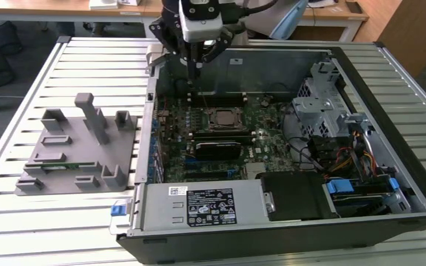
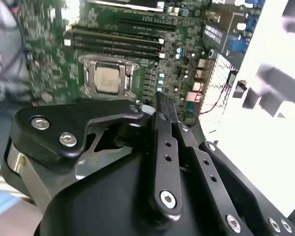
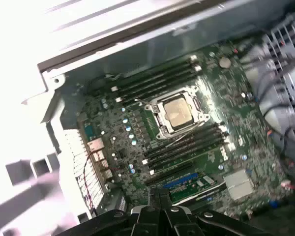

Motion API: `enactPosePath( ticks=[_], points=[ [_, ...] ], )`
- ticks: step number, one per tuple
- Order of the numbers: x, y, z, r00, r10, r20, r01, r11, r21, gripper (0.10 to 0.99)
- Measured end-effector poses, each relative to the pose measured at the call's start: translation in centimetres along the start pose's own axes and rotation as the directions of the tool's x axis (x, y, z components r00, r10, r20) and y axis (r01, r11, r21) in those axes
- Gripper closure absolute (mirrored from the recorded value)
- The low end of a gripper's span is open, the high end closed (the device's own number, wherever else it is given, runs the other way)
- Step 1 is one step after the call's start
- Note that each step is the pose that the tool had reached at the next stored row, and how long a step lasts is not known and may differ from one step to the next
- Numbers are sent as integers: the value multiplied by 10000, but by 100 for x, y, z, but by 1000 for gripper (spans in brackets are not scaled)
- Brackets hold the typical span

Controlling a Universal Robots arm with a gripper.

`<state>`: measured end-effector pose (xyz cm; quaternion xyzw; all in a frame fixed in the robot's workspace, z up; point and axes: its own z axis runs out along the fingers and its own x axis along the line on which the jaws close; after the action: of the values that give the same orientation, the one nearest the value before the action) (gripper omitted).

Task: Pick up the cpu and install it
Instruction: 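Close the cpu cover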

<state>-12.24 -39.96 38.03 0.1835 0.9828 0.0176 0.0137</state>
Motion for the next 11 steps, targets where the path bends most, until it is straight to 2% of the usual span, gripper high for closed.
enactPosePath(
  ticks=[3, 7, 11],
  points=[
    [-1, 4, -44, 9951, -993, -31, 993, 9951, -37, 980],
    [-3, 8, -88, 9802, -1978, -53, 1978, 9802, -81, 980],
    [-4, 11, -117, 9654, -2609, -62, 2608, 9653, -110, 980]
  ],
)
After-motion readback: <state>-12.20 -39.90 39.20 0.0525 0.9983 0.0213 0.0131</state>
